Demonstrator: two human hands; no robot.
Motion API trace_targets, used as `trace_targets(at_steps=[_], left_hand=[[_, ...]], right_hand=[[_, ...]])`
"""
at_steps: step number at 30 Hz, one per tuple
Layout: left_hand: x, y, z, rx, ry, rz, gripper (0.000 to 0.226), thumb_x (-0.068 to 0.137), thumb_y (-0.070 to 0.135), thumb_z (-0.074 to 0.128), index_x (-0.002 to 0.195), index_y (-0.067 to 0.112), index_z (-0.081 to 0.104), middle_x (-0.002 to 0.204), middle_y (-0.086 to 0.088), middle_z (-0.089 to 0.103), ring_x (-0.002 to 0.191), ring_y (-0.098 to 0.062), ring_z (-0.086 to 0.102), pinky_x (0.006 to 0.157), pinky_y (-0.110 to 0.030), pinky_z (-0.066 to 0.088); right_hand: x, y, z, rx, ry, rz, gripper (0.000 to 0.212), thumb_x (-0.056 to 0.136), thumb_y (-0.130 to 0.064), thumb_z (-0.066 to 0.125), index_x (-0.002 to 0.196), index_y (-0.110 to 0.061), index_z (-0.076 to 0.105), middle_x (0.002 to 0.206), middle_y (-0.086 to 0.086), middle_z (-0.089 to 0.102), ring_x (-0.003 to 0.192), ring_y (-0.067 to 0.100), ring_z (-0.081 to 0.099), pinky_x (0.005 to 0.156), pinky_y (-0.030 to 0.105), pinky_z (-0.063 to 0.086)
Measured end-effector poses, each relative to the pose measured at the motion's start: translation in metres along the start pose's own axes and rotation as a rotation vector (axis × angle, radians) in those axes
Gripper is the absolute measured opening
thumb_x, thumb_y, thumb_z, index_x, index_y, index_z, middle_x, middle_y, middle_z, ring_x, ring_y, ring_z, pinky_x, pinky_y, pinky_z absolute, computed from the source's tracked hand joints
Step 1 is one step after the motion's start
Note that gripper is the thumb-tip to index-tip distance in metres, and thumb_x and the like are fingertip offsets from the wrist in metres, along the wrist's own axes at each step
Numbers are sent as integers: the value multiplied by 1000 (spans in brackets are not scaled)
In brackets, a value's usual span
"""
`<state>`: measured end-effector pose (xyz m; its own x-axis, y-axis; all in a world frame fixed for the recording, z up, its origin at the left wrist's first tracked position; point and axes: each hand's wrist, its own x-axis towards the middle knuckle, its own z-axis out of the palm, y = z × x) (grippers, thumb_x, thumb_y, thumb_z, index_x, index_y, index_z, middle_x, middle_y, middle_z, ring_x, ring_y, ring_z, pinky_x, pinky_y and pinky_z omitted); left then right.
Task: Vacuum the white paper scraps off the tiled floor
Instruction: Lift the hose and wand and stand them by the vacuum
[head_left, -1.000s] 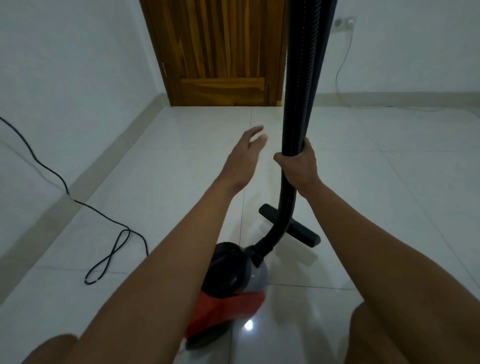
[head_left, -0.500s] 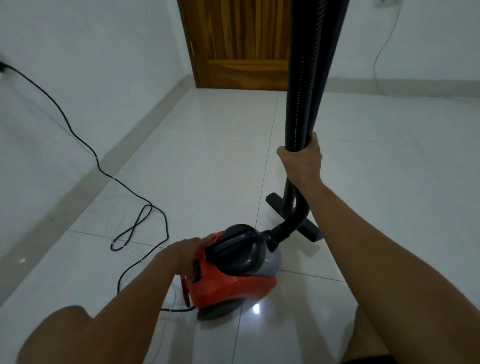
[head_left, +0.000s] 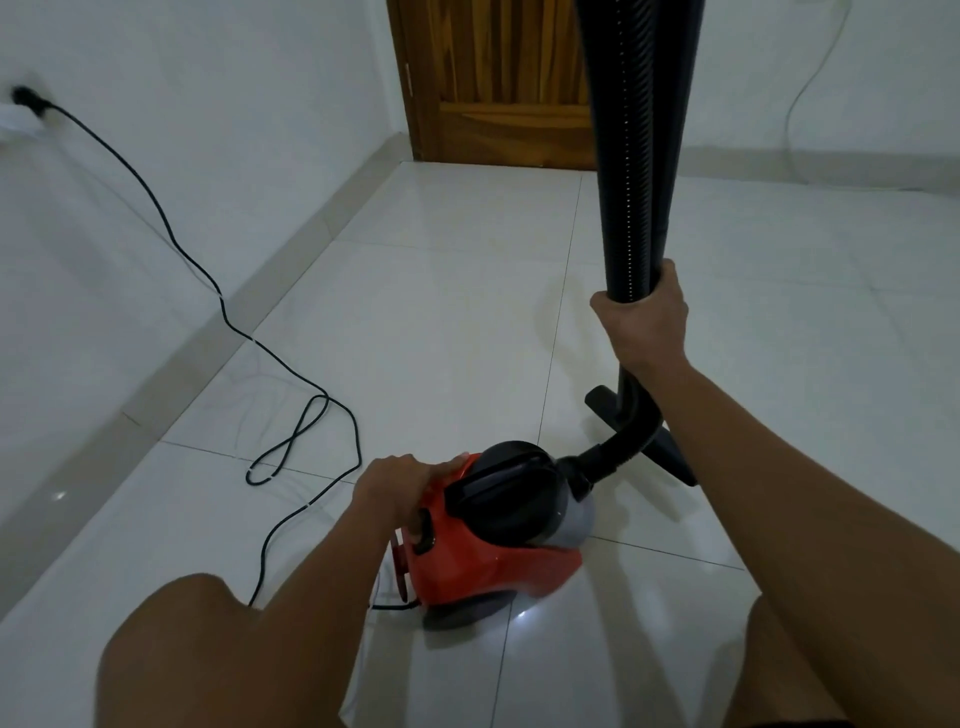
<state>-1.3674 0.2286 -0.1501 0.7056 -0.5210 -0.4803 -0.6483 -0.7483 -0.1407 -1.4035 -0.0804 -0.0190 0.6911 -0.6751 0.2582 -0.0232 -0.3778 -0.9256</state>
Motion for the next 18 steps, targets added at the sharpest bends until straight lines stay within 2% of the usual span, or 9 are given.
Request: trace_targets(at_steps=[4, 6, 8, 10, 11, 13, 15, 17, 18], left_hand=[[-1, 5, 1, 11, 4, -10, 126, 72, 36, 85, 155, 58, -8, 109, -5, 67, 100, -25, 68, 81, -36, 52], [-1, 11, 0, 33, -8, -24, 129, 71, 38, 86, 155, 54, -11, 110, -7, 66, 100, -26, 68, 77, -36, 50], [1, 14, -4, 22, -53, -20, 128, 72, 40, 84, 157, 51, -11, 118, -9, 64, 106, -28, 66, 80, -38, 49], [4, 17, -13, -86, -92, -10, 107, 81, 35, 75, 160, 46, 4, 132, -9, 61, 119, -30, 61, 92, -40, 51], [5, 19, -20, -156, -71, 0, 89, 86, 30, 69, 159, 43, 21, 137, -8, 60, 123, -29, 59, 97, -42, 51], [8, 23, -36, -314, 24, -2, 53, 91, 25, 58, 143, 34, 55, 136, -4, 62, 121, -26, 59, 100, -42, 51], [12, 34, -49, -518, 62, 2, 32, 96, 24, 48, 119, 24, 71, 125, -4, 68, 114, -26, 63, 96, -39, 52], [16, 54, -57, -738, -17, 39, 35, 99, 34, 43, 92, 16, 72, 100, -6, 75, 99, -27, 71, 82, -33, 53], [17, 64, -60, -835, -78, 45, 40, 99, 43, 46, 85, 16, 71, 86, -5, 76, 87, -24, 74, 75, -31, 53]], right_hand=[[2, -11, 3, 10, 1, 5, 41, 75, -24, 75, 110, -21, 52, 86, -12, 58, 67, 3, 58, 45, 3, 40], [0, -15, 2, 17, -1, 10, 42, 76, -23, 75, 111, -21, 52, 88, -12, 58, 69, 4, 58, 44, 3, 41], [-4, -13, 1, 25, 8, 17, 41, 77, -21, 75, 110, -20, 51, 88, -11, 58, 67, 4, 58, 44, 4, 41], [-7, -10, -1, 24, 9, 18, 41, 77, -20, 74, 111, -17, 52, 87, -10, 58, 64, 4, 57, 44, 5, 41], [-7, -10, -2, 22, 8, 18, 41, 77, -20, 74, 112, -16, 53, 86, -10, 58, 64, 4, 57, 45, 5, 42], [-7, -9, -3, 19, 7, 21, 41, 77, -21, 75, 112, -17, 53, 87, -10, 58, 65, 4, 57, 46, 6, 42], [-6, -9, -4, 20, 11, 33, 41, 77, -22, 75, 111, -17, 53, 87, -10, 58, 65, 4, 57, 46, 7, 43], [-4, -7, -5, 23, 17, 42, 40, 77, -23, 75, 109, -17, 53, 87, -9, 60, 65, 4, 57, 44, 7, 41], [-3, -6, -6, 18, 17, 46, 40, 77, -24, 75, 109, -18, 53, 88, -8, 60, 65, 5, 58, 44, 7, 41]])
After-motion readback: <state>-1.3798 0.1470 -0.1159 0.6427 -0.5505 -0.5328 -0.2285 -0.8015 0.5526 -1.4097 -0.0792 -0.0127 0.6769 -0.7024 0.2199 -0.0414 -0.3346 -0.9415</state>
